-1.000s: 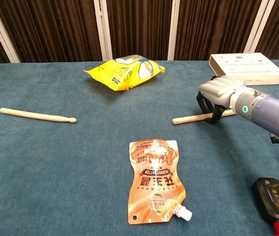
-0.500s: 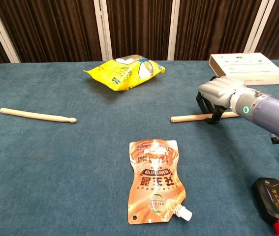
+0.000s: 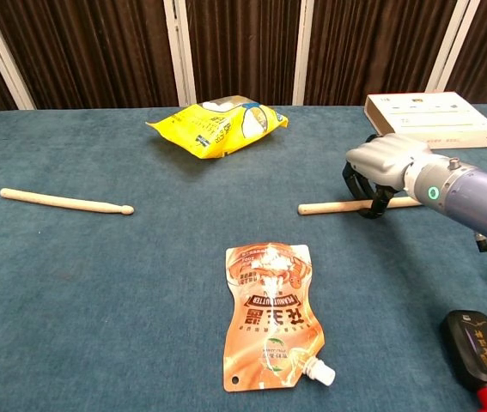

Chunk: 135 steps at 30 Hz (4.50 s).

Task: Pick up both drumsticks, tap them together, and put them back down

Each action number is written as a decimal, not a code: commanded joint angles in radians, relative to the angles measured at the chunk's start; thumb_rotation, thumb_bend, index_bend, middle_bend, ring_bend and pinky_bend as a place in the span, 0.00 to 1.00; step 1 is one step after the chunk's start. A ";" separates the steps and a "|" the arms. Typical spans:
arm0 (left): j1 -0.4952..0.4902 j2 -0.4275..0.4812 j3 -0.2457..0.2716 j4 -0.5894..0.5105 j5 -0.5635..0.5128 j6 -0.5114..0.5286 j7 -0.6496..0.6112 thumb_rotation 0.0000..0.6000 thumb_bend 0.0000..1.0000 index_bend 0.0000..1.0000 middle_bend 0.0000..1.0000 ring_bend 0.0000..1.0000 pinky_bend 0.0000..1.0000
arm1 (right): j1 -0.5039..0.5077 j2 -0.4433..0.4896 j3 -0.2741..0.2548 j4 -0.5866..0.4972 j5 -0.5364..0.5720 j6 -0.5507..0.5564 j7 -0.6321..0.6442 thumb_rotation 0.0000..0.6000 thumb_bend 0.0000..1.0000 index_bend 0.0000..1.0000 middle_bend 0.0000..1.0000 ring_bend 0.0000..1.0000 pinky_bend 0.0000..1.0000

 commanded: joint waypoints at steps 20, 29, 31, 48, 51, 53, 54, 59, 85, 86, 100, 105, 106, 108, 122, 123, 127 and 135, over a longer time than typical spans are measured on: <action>-0.086 0.063 -0.031 0.029 0.030 -0.087 0.006 1.00 0.37 0.09 0.05 0.00 0.00 | -0.067 0.162 0.017 -0.210 -0.148 0.126 0.186 1.00 0.43 0.68 0.60 0.35 0.00; -0.242 0.080 -0.087 0.149 -0.005 -0.290 -0.035 1.00 0.37 0.14 0.11 0.00 0.00 | -0.132 0.309 0.071 -0.345 -0.192 0.199 0.373 1.00 0.43 0.69 0.60 0.36 0.00; -0.282 0.060 -0.091 0.206 -0.005 -0.342 -0.053 1.00 0.37 0.16 0.12 0.00 0.00 | -0.148 0.350 0.080 -0.377 -0.199 0.211 0.406 1.00 0.43 0.68 0.61 0.36 0.00; -0.501 -0.164 -0.082 0.621 0.022 -0.581 -0.205 1.00 0.37 0.18 0.16 0.00 0.00 | -0.247 0.595 0.178 -0.614 -0.090 0.208 0.613 1.00 0.43 0.69 0.61 0.36 0.00; -0.533 -0.210 -0.084 0.674 0.013 -0.624 -0.254 1.00 0.37 0.20 0.20 0.00 0.00 | -0.255 0.614 0.184 -0.632 -0.100 0.214 0.639 1.00 0.43 0.68 0.61 0.36 0.00; -0.549 -0.240 -0.085 0.707 0.007 -0.648 -0.291 1.00 0.37 0.23 0.22 0.00 0.00 | -0.258 0.619 0.184 -0.635 -0.105 0.215 0.649 1.00 0.43 0.68 0.61 0.36 0.00; -0.560 -0.260 -0.085 0.728 0.004 -0.663 -0.314 1.00 0.37 0.25 0.24 0.00 0.00 | -0.259 0.622 0.184 -0.637 -0.107 0.217 0.652 1.00 0.43 0.68 0.61 0.36 0.00; -0.602 -0.348 -0.056 0.839 0.032 -0.707 -0.374 1.00 0.37 0.28 0.27 0.00 0.00 | -0.262 0.639 0.181 -0.657 -0.121 0.225 0.647 1.00 0.44 0.68 0.61 0.36 0.00; -0.721 -0.504 -0.021 0.878 0.059 -0.778 -0.498 1.00 0.44 0.39 0.38 0.00 0.00 | -0.284 0.659 0.164 -0.655 -0.099 0.247 0.649 1.00 0.44 0.69 0.61 0.37 0.00; -0.723 -0.503 -0.021 0.872 0.053 -0.786 -0.473 1.00 0.44 0.39 0.38 0.00 0.00 | -0.285 0.658 0.163 -0.653 -0.101 0.247 0.651 1.00 0.44 0.69 0.61 0.37 0.00; -0.737 -0.495 -0.045 0.811 -0.075 -0.882 -0.204 1.00 0.45 0.39 0.38 0.00 0.00 | -0.290 0.657 0.156 -0.634 -0.107 0.245 0.665 1.00 0.45 0.68 0.61 0.37 0.00; -0.739 -0.489 -0.040 0.788 -0.095 -0.900 -0.161 1.00 0.49 0.43 0.43 0.00 0.00 | -0.289 0.657 0.158 -0.638 -0.105 0.251 0.660 1.00 0.45 0.68 0.61 0.37 0.00; -0.739 -0.487 -0.039 0.782 -0.097 -0.899 -0.159 1.00 0.49 0.44 0.43 0.00 0.00 | -0.290 0.657 0.158 -0.638 -0.106 0.253 0.661 1.00 0.45 0.69 0.61 0.37 0.00; -0.738 -0.480 -0.039 0.773 -0.100 -0.899 -0.158 1.00 0.49 0.44 0.44 0.00 0.00 | -0.290 0.657 0.158 -0.639 -0.106 0.254 0.661 1.00 0.45 0.69 0.61 0.37 0.00; -0.734 -0.437 -0.036 0.714 -0.137 -0.910 -0.127 1.00 0.49 0.48 0.50 0.00 0.00 | -0.290 0.646 0.150 -0.630 -0.108 0.255 0.657 1.00 0.45 0.69 0.61 0.38 0.00; -0.734 -0.437 -0.036 0.712 -0.138 -0.910 -0.126 1.00 0.49 0.48 0.50 0.00 0.00 | -0.290 0.645 0.150 -0.629 -0.108 0.256 0.658 1.00 0.45 0.69 0.61 0.38 0.00; -0.737 -0.437 -0.036 0.706 -0.141 -0.909 -0.124 1.00 0.49 0.48 0.50 0.00 0.00 | -0.289 0.643 0.151 -0.626 -0.109 0.255 0.658 1.00 0.45 0.68 0.61 0.38 0.00; -0.746 -0.443 -0.033 0.693 -0.137 -0.899 -0.115 1.00 0.50 0.48 0.48 0.00 0.00 | -0.291 0.641 0.148 -0.614 -0.104 0.249 0.664 1.00 0.45 0.69 0.61 0.38 0.00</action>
